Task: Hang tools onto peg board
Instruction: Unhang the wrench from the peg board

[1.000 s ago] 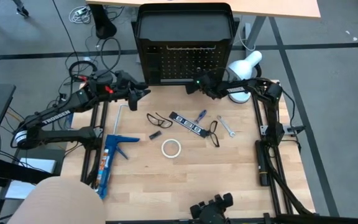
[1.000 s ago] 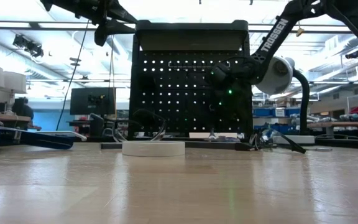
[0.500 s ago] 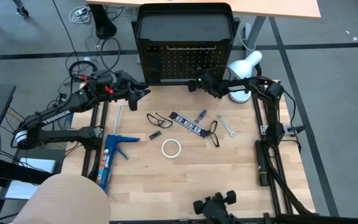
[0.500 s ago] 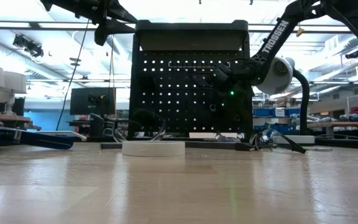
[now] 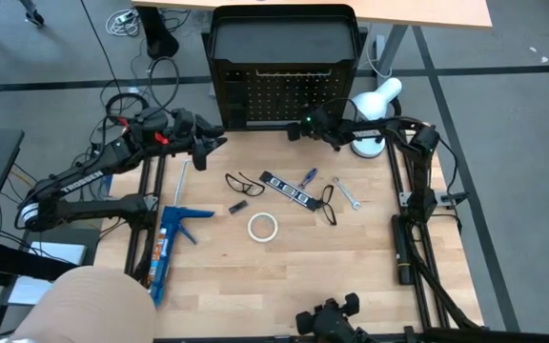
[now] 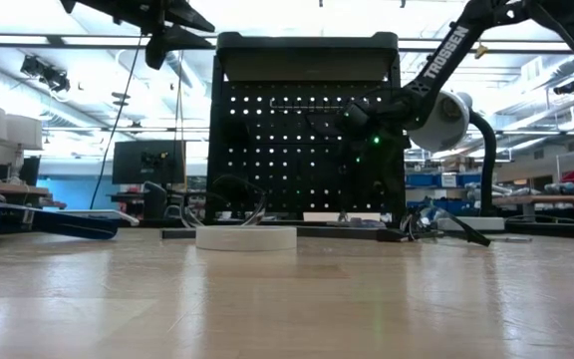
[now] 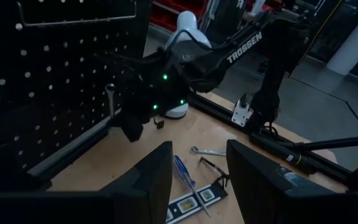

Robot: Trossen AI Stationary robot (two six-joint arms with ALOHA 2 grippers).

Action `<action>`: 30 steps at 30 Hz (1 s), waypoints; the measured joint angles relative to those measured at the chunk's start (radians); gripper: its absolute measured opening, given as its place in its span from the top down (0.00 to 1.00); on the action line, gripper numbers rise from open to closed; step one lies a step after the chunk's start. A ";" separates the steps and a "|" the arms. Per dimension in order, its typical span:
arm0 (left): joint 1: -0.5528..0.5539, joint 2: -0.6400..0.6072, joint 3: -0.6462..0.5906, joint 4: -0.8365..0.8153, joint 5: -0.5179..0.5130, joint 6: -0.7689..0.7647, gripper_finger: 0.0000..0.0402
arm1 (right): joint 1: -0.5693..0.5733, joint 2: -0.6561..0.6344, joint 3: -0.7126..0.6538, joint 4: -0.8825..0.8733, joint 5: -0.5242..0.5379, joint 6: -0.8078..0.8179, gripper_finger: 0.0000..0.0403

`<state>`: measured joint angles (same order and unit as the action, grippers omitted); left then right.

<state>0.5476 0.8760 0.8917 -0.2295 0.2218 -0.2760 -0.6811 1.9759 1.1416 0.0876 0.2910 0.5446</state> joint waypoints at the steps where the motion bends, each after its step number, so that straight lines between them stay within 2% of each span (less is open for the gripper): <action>1: 0.000 -0.003 0.000 -0.005 0.000 0.000 0.61 | -0.003 -0.008 0.000 -0.010 -0.019 0.003 0.95; 10: 0.000 -0.011 0.000 -0.025 0.000 0.010 0.61 | -0.022 -0.043 -0.003 -0.005 -0.170 -0.001 0.95; 19: 0.000 -0.015 0.000 -0.039 0.000 0.010 0.61 | -0.028 -0.043 -0.121 0.244 -0.339 -0.005 0.95; 25: 0.000 -0.015 0.000 -0.039 0.000 0.014 0.61 | -0.030 -0.043 -0.156 0.347 -0.353 -0.020 0.95; 30: 0.000 -0.015 0.000 -0.039 0.000 0.019 0.61 | -0.027 -0.044 -0.156 0.362 -0.369 -0.017 0.95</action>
<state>0.5476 0.8612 0.8917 -0.2687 0.2216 -0.2569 -0.7085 1.9321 0.9852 0.4496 -0.0784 0.5280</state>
